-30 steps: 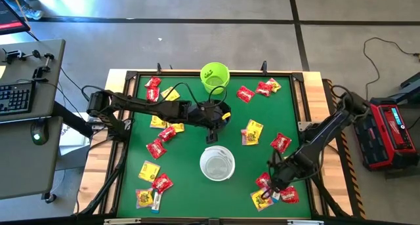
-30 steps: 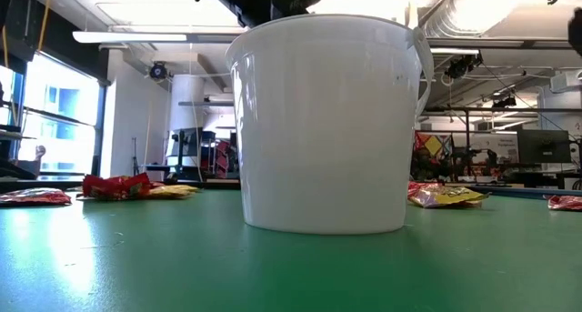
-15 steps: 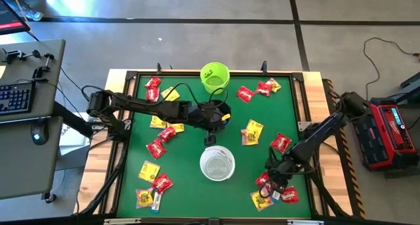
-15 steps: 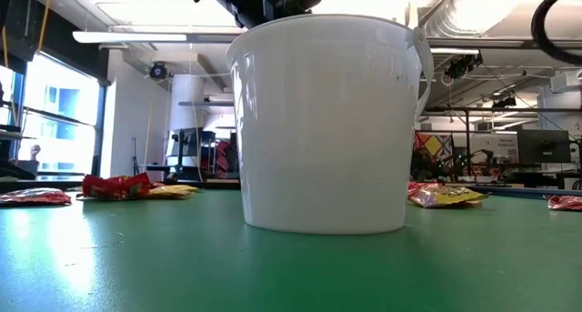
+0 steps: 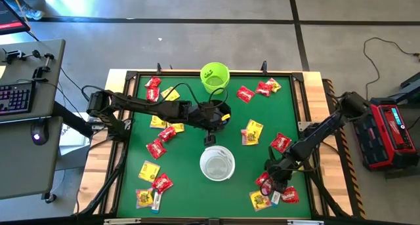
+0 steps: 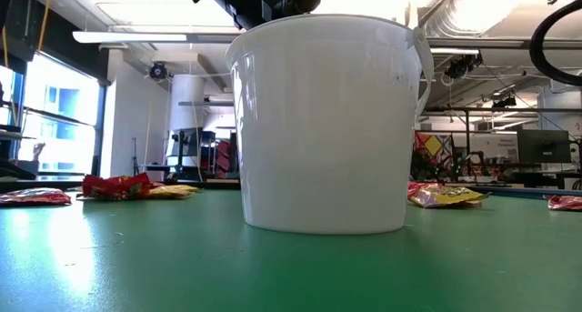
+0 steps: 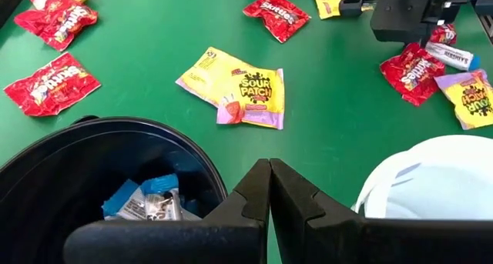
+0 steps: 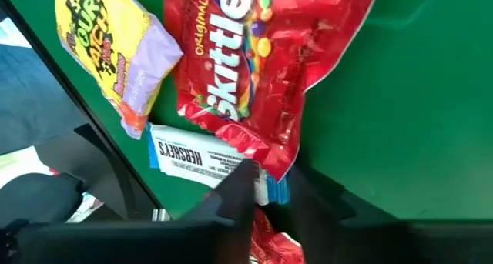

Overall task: Sort candy by brand, put in halloween buckets
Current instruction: Put the white chocolate into the black bucket

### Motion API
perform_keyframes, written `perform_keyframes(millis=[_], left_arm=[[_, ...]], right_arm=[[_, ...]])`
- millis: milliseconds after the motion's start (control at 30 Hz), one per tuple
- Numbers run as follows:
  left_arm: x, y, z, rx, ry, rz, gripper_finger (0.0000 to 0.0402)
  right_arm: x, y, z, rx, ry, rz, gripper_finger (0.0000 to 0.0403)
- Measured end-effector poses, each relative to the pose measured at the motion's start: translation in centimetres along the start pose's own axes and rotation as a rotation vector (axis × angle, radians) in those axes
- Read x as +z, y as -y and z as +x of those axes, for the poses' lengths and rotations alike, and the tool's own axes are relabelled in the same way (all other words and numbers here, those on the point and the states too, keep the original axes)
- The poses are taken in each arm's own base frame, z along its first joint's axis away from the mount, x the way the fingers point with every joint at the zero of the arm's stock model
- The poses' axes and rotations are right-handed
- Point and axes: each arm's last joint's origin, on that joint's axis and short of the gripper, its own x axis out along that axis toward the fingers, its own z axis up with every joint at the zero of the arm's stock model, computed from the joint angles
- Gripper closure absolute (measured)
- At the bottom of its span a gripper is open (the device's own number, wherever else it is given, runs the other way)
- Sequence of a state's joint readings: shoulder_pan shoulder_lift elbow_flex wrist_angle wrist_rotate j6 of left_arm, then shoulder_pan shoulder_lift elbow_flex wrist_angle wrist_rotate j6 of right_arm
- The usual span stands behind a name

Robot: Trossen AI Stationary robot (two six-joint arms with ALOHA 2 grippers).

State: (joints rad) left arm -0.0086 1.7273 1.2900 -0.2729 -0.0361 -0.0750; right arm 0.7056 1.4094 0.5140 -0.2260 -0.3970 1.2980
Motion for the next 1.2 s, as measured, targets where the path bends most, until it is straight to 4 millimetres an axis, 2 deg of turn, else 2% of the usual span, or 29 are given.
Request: perform_keyframes(millis=[67, 133, 267, 567, 733, 800, 900, 1067, 1200], left_arm=[[0.0, 0.0, 0.0, 0.000, 0.000, 0.001, 0.0401], [0.0, 0.0, 0.0, 0.001, 0.000, 0.009, 0.0401], [0.0, 0.0, 0.0, 0.001, 0.000, 0.024, 0.0401], [0.0, 0.0, 0.0, 0.001, 0.000, 0.033, 0.0401], [0.0, 0.0, 0.0, 0.001, 0.000, 0.052, 0.0401], [0.0, 0.0, 0.0, 0.001, 0.000, 0.052, 0.0401], [0.0, 0.0, 0.0, 0.001, 0.001, 0.053, 0.0401], [0.0, -0.1, 0.0, 0.002, 0.001, 0.052, 0.0401], [0.0, -0.1, 0.0, 0.002, 0.001, 0.065, 0.0401]], right_arm=[[0.0, 0.0, 0.0, 0.003, -0.003, 0.001, 0.0382], [0.0, 0.0, 0.0, 0.003, -0.002, 0.001, 0.0396], [0.1, -0.4, -0.1, -0.003, 0.013, 0.002, 0.0400], [0.3, -3.9, -2.3, -0.059, 0.093, -0.022, 0.0403], [0.0, -5.8, -3.1, -0.004, 0.098, 0.023, 0.0399], [-0.4, -6.5, -3.1, 0.018, 0.099, 0.007, 0.0383], [-0.8, -6.7, -3.0, 0.005, 0.133, -0.010, 0.0340], [-0.8, -5.6, -2.4, -0.057, 0.207, -0.051, 0.0253], [-0.7, -4.9, -1.9, -0.080, 0.230, -0.174, 0.0223]])
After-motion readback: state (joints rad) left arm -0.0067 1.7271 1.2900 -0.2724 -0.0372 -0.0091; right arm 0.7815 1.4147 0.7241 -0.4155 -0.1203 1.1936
